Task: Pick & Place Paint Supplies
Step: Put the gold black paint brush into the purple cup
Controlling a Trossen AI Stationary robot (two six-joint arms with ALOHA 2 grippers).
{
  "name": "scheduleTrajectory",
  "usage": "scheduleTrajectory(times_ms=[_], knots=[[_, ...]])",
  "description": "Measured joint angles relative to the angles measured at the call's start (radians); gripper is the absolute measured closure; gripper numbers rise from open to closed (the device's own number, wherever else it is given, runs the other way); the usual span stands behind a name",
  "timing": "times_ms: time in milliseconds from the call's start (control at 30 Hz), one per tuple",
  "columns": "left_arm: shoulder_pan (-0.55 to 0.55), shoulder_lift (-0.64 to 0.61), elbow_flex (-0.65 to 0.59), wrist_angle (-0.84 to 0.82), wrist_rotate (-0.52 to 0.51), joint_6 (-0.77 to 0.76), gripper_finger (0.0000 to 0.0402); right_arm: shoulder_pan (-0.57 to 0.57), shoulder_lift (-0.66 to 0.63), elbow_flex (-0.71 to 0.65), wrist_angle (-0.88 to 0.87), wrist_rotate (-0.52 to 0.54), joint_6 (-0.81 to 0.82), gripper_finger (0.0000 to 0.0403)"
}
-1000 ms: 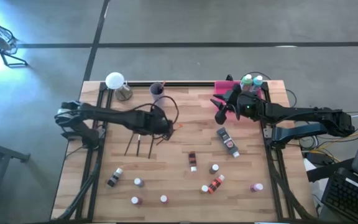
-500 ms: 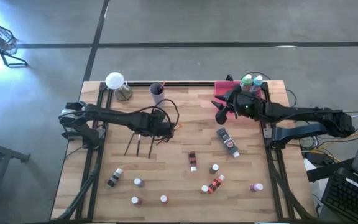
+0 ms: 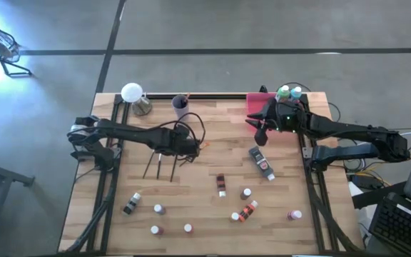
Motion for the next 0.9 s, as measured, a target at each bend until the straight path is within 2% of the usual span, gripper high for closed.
scheduleTrajectory(times_ms=[333,567,900], knots=[[0.025,0.0,-0.09,0.014,0.05,-0.065,0.0321,0.001,0.0,-0.001,0.0,0.0,0.051,0.0349],[0.051,0.0,-0.138,0.106,0.065,-0.03,0.0321,0.001,0.0,-0.001,0.001,0.0,0.051,0.0363],[0.072,0.0,-0.18,0.192,0.065,-0.003,0.0321,0.001,0.0,-0.001,0.001,0.0,0.05,0.0348]])
